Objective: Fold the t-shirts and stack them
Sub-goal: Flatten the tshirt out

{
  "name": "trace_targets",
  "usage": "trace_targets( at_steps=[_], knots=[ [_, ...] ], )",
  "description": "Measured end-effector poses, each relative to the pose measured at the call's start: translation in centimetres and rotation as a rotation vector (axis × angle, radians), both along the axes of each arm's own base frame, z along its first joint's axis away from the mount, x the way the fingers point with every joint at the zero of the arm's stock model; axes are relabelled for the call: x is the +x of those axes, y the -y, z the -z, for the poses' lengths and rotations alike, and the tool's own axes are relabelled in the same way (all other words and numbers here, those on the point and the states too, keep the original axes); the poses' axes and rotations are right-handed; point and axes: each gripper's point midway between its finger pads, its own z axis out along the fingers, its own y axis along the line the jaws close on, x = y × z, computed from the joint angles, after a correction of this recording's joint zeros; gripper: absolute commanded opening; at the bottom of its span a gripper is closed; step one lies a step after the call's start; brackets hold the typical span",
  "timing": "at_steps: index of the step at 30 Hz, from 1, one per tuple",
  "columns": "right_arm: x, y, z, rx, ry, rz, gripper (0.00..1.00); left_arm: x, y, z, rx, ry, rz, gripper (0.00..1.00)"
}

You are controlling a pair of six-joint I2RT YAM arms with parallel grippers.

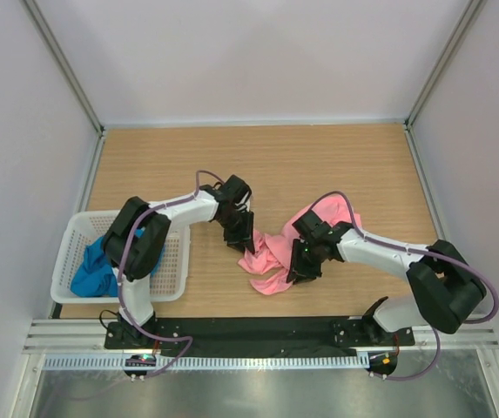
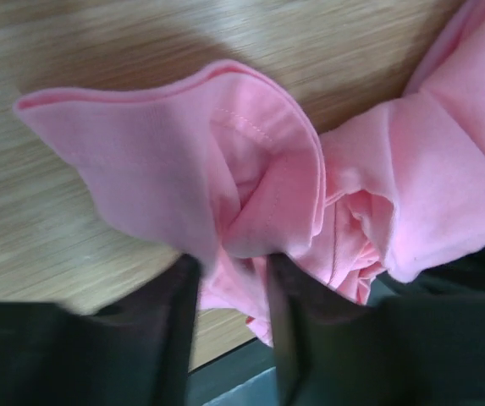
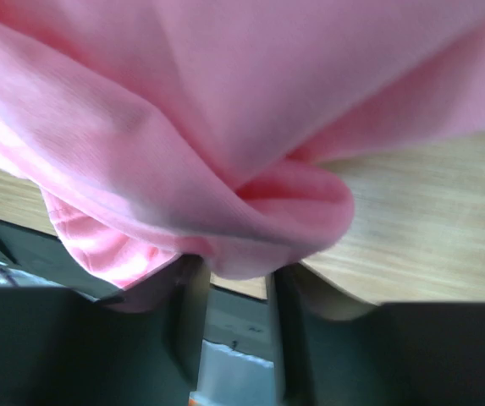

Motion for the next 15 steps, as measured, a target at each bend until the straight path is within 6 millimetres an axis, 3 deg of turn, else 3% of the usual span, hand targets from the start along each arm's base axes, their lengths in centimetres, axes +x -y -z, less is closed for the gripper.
trace_targets(
  at_steps=[3, 4, 6, 9, 12, 15],
  knots=[
    [0.5, -0.1, 0.1, -0.003, 0.013, 0.018, 0.01, -0.2, -0.2, 0.3, 0.007, -0.009, -0.004, 0.05],
    [0.6, 0.1, 0.1, -0.012, 0.018, 0.026, 0.01, -0.2, -0.3, 0.2, 0.010, 0.000, 0.002, 0.00],
    [0.6, 0.8, -0.1, -0.049, 0.030, 0.042, 0.01, -0.1, -0.7, -0.2, 0.031, 0.018, 0.002, 0.00],
    [1.0, 3.1, -1.8, -0.154, 0.079, 0.074, 0.01, 0.6, -1.6, -2.5, 0.064, 0.086, 0.006, 0.00],
    [2.3, 4.9, -6.2, -0.207, 0.198, 0.117, 0.01, 1.9, -2.4, -7.3, 0.068, 0.221, -0.001, 0.00],
    [3.6, 6.4, -11.5, -0.227, 0.330, 0.166, 0.01, 2.9, -3.4, -13.9, 0.035, 0.395, -0.025, 0.00]
  ],
)
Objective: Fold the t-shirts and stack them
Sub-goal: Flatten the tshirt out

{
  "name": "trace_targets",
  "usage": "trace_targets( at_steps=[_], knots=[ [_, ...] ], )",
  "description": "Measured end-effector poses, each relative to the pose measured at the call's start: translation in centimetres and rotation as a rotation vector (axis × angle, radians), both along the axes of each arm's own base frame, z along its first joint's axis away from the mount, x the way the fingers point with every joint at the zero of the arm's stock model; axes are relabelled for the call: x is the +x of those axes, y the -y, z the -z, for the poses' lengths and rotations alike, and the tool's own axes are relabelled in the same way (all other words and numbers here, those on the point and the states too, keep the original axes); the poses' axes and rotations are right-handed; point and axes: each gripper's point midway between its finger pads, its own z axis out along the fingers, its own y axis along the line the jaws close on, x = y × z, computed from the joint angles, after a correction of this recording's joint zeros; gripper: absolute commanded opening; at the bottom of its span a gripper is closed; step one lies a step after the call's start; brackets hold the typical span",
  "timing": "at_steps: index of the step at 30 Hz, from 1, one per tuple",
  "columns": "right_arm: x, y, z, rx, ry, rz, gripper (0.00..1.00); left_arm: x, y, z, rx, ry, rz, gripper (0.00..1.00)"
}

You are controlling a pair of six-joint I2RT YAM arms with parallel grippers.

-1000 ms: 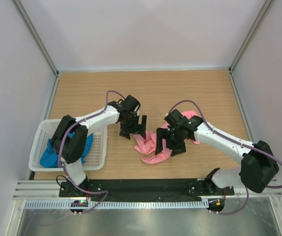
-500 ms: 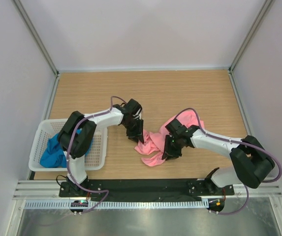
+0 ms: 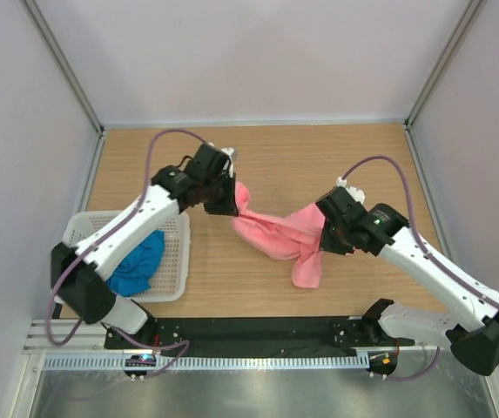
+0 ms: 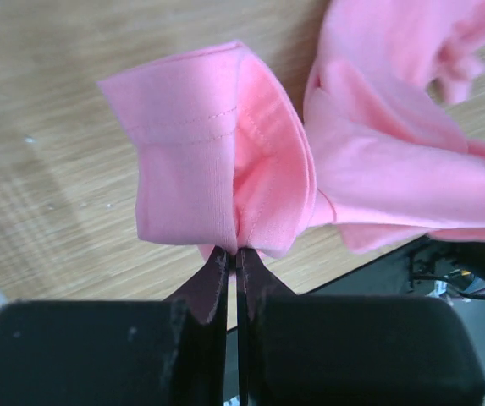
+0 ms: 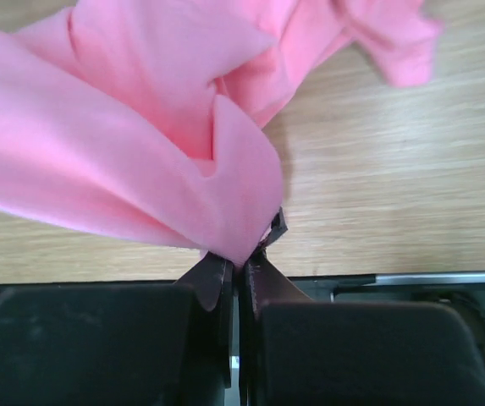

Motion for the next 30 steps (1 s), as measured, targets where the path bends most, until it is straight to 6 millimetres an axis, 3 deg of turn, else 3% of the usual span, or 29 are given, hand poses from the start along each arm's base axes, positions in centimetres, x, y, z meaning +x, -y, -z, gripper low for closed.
trace_targets(
  at_steps=[6, 8, 15, 24, 28, 30],
  knots=[
    [1.4, 3.1, -8.1, -0.061, 0.201, 0.063, 0.01, -1.3, -2.5, -11.7, -0.129, 0.293, -0.018, 0.00],
    [1.9, 3.8, -10.1, -0.073, 0.261, 0.071, 0.01, -2.0, -3.3, -14.0, -0.155, 0.357, -0.015, 0.00],
    [2.7, 5.4, -19.3, -0.021, 0.510, 0.081, 0.01, -4.0, -4.5, -20.7, -0.249, 0.523, 0.030, 0.00],
    [0.7, 9.5, -29.7, 0.037, 0.786, 0.118, 0.01, -7.2, -6.0, -30.3, -0.406, 0.751, 0.084, 0.00],
    [0.2, 11.0, -32.6, 0.026, 0.865, 0.138, 0.01, -8.2, -6.6, -33.5, -0.459, 0.818, 0.095, 0.00],
    [0.1, 11.2, -33.0, 0.017, 0.876, 0.131, 0.01, -8.5, -6.6, -34.4, -0.473, 0.835, 0.107, 0.00]
  ],
)
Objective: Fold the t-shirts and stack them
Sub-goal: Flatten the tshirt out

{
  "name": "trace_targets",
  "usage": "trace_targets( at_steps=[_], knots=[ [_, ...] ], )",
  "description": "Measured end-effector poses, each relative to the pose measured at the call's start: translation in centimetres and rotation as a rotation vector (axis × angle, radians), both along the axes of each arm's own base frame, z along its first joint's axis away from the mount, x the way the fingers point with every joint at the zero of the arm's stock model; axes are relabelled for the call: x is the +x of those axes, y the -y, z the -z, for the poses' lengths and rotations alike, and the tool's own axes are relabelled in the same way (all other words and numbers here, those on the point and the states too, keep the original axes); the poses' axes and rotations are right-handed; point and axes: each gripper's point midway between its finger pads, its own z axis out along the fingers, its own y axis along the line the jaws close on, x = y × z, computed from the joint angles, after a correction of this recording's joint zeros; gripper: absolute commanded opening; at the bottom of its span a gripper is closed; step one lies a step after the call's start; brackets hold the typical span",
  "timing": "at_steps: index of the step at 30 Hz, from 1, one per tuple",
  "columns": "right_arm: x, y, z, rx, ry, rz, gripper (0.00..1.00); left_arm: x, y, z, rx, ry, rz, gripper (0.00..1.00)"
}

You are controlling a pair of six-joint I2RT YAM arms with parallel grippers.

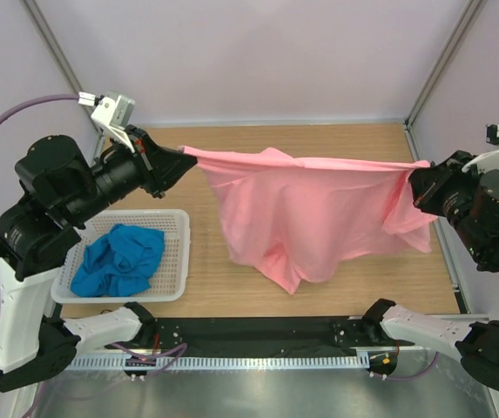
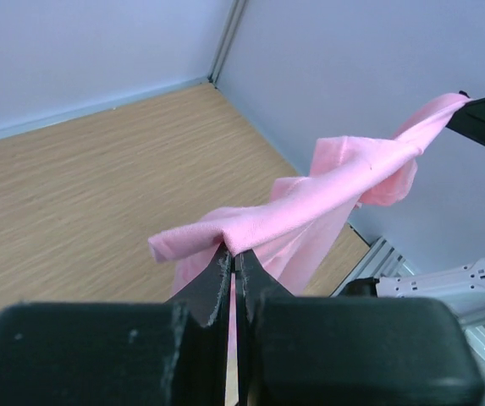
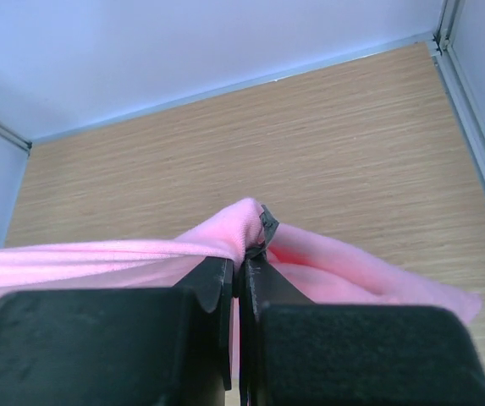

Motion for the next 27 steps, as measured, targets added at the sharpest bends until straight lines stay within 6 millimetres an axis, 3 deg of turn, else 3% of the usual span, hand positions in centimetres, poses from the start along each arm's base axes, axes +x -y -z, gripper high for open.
trace_targets(
  at_steps=[6, 10, 13, 18, 22, 25, 27],
  knots=[
    [1.2, -0.7, 1.5, -0.090, -0.053, -0.001, 0.01, 1.3, 0.3, -0.3, 0.020, 0.013, -0.023, 0.00],
    [2.5, -1.0, 3.1, -0.184, -0.097, 0.016, 0.01, 3.3, 0.2, 0.0, 0.032, 0.017, -0.099, 0.00],
    [4.1, -1.3, 2.7, -0.248, -0.081, 0.040, 0.01, 5.5, 0.4, -0.1, 0.043, 0.037, -0.163, 0.00],
    [8.2, -1.9, 1.9, -0.373, -0.053, 0.098, 0.01, 11.0, 1.3, -0.8, 0.085, 0.080, -0.277, 0.00],
    [13.3, -0.6, 1.3, -0.408, -0.087, 0.180, 0.01, 16.1, 1.6, -2.4, 0.084, 0.126, -0.365, 0.00],
    [16.7, -0.8, -0.2, -0.412, -0.065, 0.193, 0.01, 17.9, 1.6, -3.9, 0.057, 0.159, -0.391, 0.00],
    [17.5, -1.2, -1.0, -0.410, -0.043, 0.180, 0.01, 18.0, 1.4, -4.5, 0.042, 0.173, -0.397, 0.00]
  ],
)
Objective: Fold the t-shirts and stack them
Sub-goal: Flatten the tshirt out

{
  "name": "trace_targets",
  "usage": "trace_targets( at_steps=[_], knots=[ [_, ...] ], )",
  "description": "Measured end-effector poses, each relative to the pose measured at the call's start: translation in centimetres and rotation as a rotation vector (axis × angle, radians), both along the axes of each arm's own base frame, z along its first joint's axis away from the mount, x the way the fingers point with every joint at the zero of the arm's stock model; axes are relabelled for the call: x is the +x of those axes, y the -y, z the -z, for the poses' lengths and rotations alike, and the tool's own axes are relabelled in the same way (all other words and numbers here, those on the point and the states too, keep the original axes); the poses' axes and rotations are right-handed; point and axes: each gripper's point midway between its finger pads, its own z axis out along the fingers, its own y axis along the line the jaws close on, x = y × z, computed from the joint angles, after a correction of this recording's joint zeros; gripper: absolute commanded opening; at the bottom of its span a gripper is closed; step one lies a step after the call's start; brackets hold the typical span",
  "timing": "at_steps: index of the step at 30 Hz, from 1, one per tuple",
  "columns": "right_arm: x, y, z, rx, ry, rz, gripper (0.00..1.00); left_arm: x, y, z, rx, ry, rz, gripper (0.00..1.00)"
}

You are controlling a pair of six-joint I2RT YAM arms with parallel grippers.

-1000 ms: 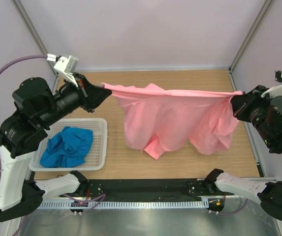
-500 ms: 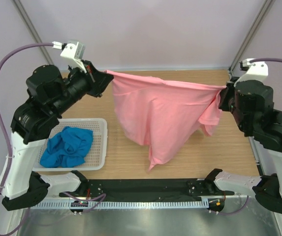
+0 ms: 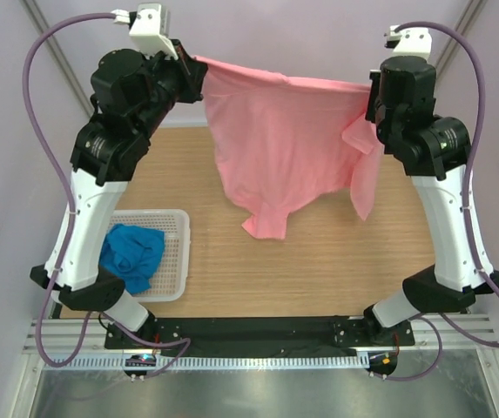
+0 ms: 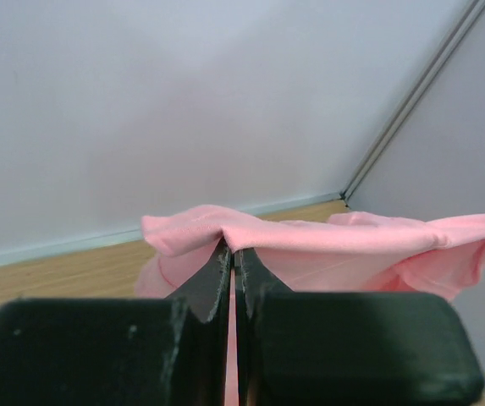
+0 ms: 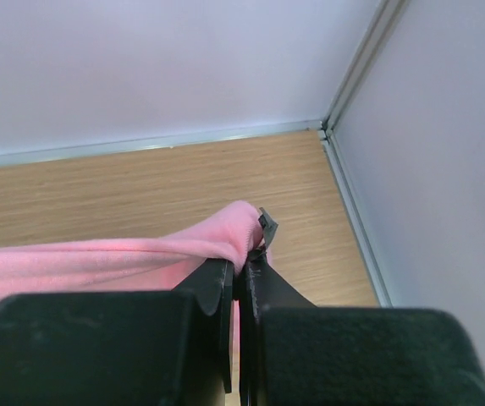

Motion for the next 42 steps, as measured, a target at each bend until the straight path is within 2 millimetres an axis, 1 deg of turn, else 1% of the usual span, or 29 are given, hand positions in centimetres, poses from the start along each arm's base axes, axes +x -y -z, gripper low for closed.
trace_targets(
  at_steps=[3, 4, 6, 7, 8, 10, 11, 12, 13, 14, 15, 16, 17, 19, 20, 22, 24, 25, 26, 28, 29, 31, 32, 33, 35, 36, 37, 39, 42],
  knots=[
    [-0.5, -0.5, -0.6, 0.010, 0.017, -0.048, 0.01, -1.3, -0.6, -0.8, -0.021, 0.024, 0.011, 0.00],
    [-1.0, -0.5, -0.4, 0.016, 0.016, -0.064, 0.01, -2.1, -1.0, -0.4, -0.018, 0.018, 0.018, 0.00],
    [-2.5, -0.6, 1.0, 0.025, -0.007, -0.102, 0.01, -4.2, -1.9, 0.9, -0.015, 0.001, 0.033, 0.00],
    [-3.4, -0.7, 2.2, 0.032, -0.033, -0.124, 0.01, -5.3, -2.4, 2.1, -0.012, -0.016, 0.045, 0.01],
    [-4.4, -0.9, 4.1, 0.041, -0.073, -0.151, 0.01, -6.7, -2.8, 3.8, -0.012, -0.047, 0.060, 0.00],
    [-6.3, -1.2, 7.8, 0.061, -0.156, -0.194, 0.01, -8.7, -3.2, 6.8, -0.026, -0.090, 0.096, 0.00],
    [-7.2, -1.6, 10.4, 0.080, -0.214, -0.215, 0.01, -9.7, -3.2, 9.5, -0.030, -0.140, 0.121, 0.00],
    [-7.8, -1.9, 12.8, 0.094, -0.271, -0.230, 0.01, -10.8, -3.1, 12.7, -0.027, -0.208, 0.140, 0.00],
    [-8.9, -2.3, 15.7, 0.113, -0.347, -0.248, 0.01, -11.4, -3.0, 15.2, -0.034, -0.255, 0.152, 0.00],
    [-9.9, -2.7, 18.7, 0.134, -0.426, -0.262, 0.01, -12.4, -2.7, 18.8, -0.042, -0.323, 0.167, 0.00],
    [-10.8, -3.0, 21.1, 0.148, -0.495, -0.269, 0.01, -13.2, -2.6, 21.8, -0.034, -0.387, 0.174, 0.00],
    [-12.0, -3.2, 24.0, 0.164, -0.590, -0.272, 0.01, -14.1, -2.2, 25.4, -0.023, -0.469, 0.182, 0.00],
    [-13.0, -3.4, 26.6, 0.179, -0.678, -0.266, 0.01, -15.2, -1.8, 28.6, -0.008, -0.539, 0.191, 0.00],
    [-15.6, -3.7, 31.4, 0.217, -0.849, -0.247, 0.01, -17.3, -1.0, 34.4, 0.051, -0.677, 0.206, 0.00],
    [-16.8, -3.9, 33.1, 0.240, -0.911, -0.243, 0.01, -18.4, -0.7, 36.5, 0.081, -0.729, 0.216, 0.00],
    [-19.3, -4.2, 35.7, 0.291, -1.025, -0.226, 0.01, -20.2, 0.0, 38.7, 0.124, -0.796, 0.246, 0.00],
    [-20.8, -4.7, 37.1, 0.340, -1.090, -0.226, 0.03, -21.2, 1.0, 39.4, 0.147, -0.823, 0.275, 0.01],
    [-21.4, -5.0, 37.6, 0.366, -1.121, -0.226, 0.05, -21.6, 1.6, 39.7, 0.161, -0.833, 0.288, 0.03],
    [-22.0, -5.3, 38.1, 0.389, -1.149, -0.228, 0.08, -21.8, 2.1, 40.1, 0.175, -0.843, 0.296, 0.12],
    [-22.8, -6.0, 39.0, 0.431, -1.198, -0.234, 0.17, -22.3, 2.7, 41.1, 0.205, -0.872, 0.306, 0.19],
    [-23.2, -6.2, 39.3, 0.444, -1.220, -0.234, 0.28, -22.5, 2.9, 41.5, 0.219, -0.885, 0.309, 0.28],
    [-23.9, -6.5, 39.7, 0.475, -1.250, -0.231, 0.37, -22.9, 3.1, 42.2, 0.245, -0.902, 0.316, 0.41],
    [-24.1, -6.6, 39.6, 0.481, -1.255, -0.232, 0.48, -23.0, 3.2, 42.4, 0.250, -0.908, 0.318, 0.61],
    [-24.2, -6.7, 39.5, 0.489, -1.256, -0.231, 0.54, -23.0, 3.1, 42.4, 0.255, -0.908, 0.320, 0.65],
    [-24.2, -6.7, 39.1, 0.498, -1.246, -0.228, 0.64, -23.1, 3.1, 42.3, 0.257, -0.911, 0.323, 0.72],
    [-24.2, -6.7, 38.8, 0.499, -1.240, -0.229, 0.72, -23.2, 3.0, 42.1, 0.259, -0.910, 0.324, 0.74],
    [-24.0, -6.6, 38.4, 0.498, -1.225, -0.224, 0.76, -23.2, 2.9, 41.8, 0.263, -0.905, 0.325, 0.77],
    [-23.2, -6.4, 37.4, 0.492, -1.183, -0.212, 0.78, -23.0, 2.7, 41.0, 0.266, -0.886, 0.321, 0.77],
    [-21.4, -5.6, 36.4, 0.479, -1.109, -0.165, 0.78, -22.1, 2.6, 39.0, 0.271, -0.851, 0.292, 0.76]
  ],
)
